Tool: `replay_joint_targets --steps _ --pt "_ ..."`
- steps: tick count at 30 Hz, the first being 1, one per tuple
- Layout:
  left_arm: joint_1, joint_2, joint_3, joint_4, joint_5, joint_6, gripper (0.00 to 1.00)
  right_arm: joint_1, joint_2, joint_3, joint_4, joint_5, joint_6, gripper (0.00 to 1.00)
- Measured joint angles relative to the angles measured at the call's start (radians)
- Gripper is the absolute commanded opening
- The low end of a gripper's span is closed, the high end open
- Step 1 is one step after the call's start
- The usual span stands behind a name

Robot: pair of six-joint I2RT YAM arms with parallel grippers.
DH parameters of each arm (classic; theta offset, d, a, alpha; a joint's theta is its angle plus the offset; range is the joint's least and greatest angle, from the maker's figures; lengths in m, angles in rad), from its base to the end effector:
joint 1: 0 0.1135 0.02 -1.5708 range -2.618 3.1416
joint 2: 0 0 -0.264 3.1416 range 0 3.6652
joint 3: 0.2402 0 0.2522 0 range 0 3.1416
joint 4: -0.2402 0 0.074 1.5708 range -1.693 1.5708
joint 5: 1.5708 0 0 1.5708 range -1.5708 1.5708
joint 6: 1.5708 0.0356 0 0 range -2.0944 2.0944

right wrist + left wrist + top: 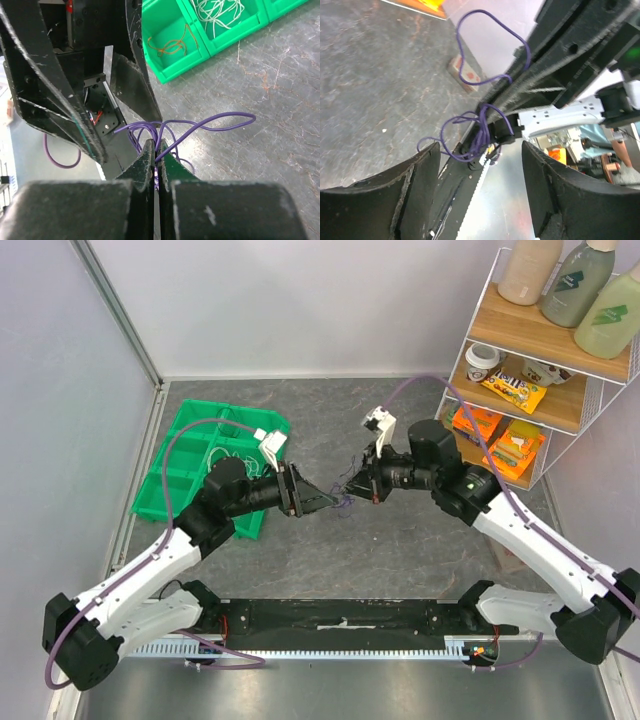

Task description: Untangle the cables

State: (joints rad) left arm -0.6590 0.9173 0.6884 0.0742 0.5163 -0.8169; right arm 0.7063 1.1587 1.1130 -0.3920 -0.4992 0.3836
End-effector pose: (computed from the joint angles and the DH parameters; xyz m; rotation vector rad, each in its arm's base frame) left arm 0.1595 -0.1458 0.3098 0.2808 1.9447 -1.4783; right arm 0.1845 0.1798 0.3595 -0.6835 2.0483 1.1675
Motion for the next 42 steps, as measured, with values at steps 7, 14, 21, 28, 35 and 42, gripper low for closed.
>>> replay_joint_targets --steps 7,14,21,28,35,42 --pt "-0.003 0.020 0.062 0.068 0.101 0.008 0.77 -0.078 -0.038 0.010 0.002 -0.047 0.098 0.00" --pt "-0.005 -0.011 0.082 0.075 0.115 0.004 0.48 -0.095 -0.040 0.063 0.029 -0.088 0.169 0.00" --pt "-0.005 0.023 0.299 -0.043 0.033 -0.005 0.67 -0.095 -0.042 0.064 0.033 -0.117 0.202 0.00" --pt "-0.005 0.129 0.447 -0.174 0.025 0.004 0.43 -0.095 -0.042 0.064 0.029 -0.134 0.200 0.00" --pt "-0.005 0.170 0.446 -0.274 0.037 0.023 0.54 -0.095 -0.042 0.064 0.013 -0.134 0.198 0.00" --pt "-0.005 0.180 0.446 -0.293 0.063 0.037 0.47 -0.095 -0.043 0.064 0.008 -0.133 0.193 0.00"
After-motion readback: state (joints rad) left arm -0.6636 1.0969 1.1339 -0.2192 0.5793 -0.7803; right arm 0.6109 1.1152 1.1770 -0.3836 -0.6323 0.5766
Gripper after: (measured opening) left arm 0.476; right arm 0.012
